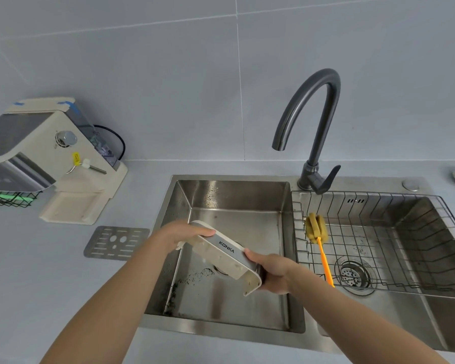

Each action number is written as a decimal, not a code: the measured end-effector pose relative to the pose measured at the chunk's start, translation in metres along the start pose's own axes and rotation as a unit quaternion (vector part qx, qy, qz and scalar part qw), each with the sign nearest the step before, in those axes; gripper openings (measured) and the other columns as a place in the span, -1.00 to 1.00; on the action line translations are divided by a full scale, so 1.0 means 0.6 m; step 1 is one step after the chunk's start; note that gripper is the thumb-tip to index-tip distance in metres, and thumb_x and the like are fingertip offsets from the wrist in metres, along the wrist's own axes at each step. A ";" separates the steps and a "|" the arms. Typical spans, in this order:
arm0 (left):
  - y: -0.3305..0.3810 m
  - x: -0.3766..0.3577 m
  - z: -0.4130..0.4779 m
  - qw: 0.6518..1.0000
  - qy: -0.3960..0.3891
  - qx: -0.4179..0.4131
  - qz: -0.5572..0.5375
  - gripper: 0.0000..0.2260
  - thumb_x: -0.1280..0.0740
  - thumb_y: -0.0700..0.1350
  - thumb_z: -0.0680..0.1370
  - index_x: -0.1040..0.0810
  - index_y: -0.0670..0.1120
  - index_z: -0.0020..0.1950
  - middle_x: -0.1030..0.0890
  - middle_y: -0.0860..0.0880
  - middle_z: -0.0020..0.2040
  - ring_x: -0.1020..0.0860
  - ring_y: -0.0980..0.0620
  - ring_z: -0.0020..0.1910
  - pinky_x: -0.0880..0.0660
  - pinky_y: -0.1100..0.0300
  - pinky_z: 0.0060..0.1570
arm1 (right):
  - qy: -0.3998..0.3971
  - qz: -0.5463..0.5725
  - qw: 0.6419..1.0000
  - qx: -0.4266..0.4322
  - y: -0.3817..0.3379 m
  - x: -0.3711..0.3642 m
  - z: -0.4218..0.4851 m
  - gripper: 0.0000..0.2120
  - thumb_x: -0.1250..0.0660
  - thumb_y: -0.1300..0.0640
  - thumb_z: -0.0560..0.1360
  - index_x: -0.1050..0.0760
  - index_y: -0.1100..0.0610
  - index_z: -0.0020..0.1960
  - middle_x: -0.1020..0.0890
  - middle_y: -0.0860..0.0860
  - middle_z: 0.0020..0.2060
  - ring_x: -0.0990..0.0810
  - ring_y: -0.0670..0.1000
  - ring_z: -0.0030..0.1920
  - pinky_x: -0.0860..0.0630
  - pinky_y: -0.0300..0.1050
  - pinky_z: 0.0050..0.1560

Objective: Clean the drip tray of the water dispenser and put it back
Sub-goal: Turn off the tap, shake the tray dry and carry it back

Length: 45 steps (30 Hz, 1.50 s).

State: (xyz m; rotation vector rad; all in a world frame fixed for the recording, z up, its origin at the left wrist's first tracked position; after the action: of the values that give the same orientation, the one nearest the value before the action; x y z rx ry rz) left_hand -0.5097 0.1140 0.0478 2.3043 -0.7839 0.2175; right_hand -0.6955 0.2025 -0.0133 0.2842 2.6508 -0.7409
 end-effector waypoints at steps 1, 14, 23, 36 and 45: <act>-0.002 0.002 -0.004 1.000 -0.010 -0.005 0.000 -0.61 -0.49 0.01 0.34 -0.48 -0.14 0.03 -0.48 -0.05 0.14 -0.36 -0.07 0.32 -0.22 0.03 0.35 | 0.000 -0.009 1.000 0.006 -0.001 -0.001 0.000 -0.55 -0.33 0.05 0.47 -0.41 0.32 0.23 -0.60 0.16 -0.09 -0.58 0.09 -0.12 -0.52 0.02 0.02; -0.027 0.094 -0.032 0.984 -0.015 -0.175 0.000 -0.70 -0.39 -0.03 0.45 -0.47 0.04 0.16 -0.50 0.11 0.11 -0.36 0.09 0.21 -0.23 0.14 0.27 | 0.184 -0.341 0.892 0.233 -0.068 -0.078 -0.039 -0.67 -0.30 -0.09 0.46 -0.40 0.08 -0.36 -0.44 -0.04 -0.43 -0.38 -0.11 -0.41 -0.28 -0.34 -0.43; -0.119 0.260 -0.022 0.959 -0.008 -0.281 0.028 -0.40 -0.47 -0.13 0.33 -0.23 0.17 0.22 -0.49 0.02 0.11 -0.49 0.04 0.10 -0.50 0.21 0.04 | 0.230 -0.364 0.809 0.400 -0.043 -0.266 0.016 -0.41 -0.45 0.12 0.36 -0.26 0.06 0.30 -0.48 -0.02 0.13 -0.49 -0.06 0.07 -0.45 -0.31 -0.11; -0.387 0.461 -0.029 0.953 0.035 -0.302 0.008 -0.20 -0.54 -0.26 0.24 -0.20 0.33 0.22 -0.58 0.22 0.01 -0.51 0.40 0.00 -0.48 0.46 -0.18 | 0.238 -0.365 0.822 0.368 0.133 -0.519 0.131 0.10 -0.53 0.04 0.26 0.20 0.03 0.50 -0.12 -0.03 0.50 -0.16 -0.05 0.46 -0.23 -0.19 0.38; -0.519 0.449 -0.028 0.965 0.045 -0.256 0.011 -0.18 -0.52 -0.12 0.11 -0.21 0.27 0.24 -0.59 0.26 0.03 -0.54 0.35 0.00 -0.44 0.51 -0.15 | 0.234 -0.426 0.816 0.312 0.223 -0.556 0.155 0.16 -0.47 -0.12 0.29 0.41 0.09 0.41 0.20 -0.19 0.40 0.03 -0.15 0.46 -0.09 -0.35 0.34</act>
State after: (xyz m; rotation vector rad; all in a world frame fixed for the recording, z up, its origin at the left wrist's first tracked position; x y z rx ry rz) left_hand -0.1076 0.1785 -0.0172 1.7859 -0.7205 0.1115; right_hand -0.3257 0.2347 -0.0134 -0.7269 2.8204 -2.0606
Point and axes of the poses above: each hand's wrist, its own z-axis towards the middle knuckle, its own x-axis out of the back of the hand, y = z × x, the point moved 4 cm from there along z, towards the middle knuckle
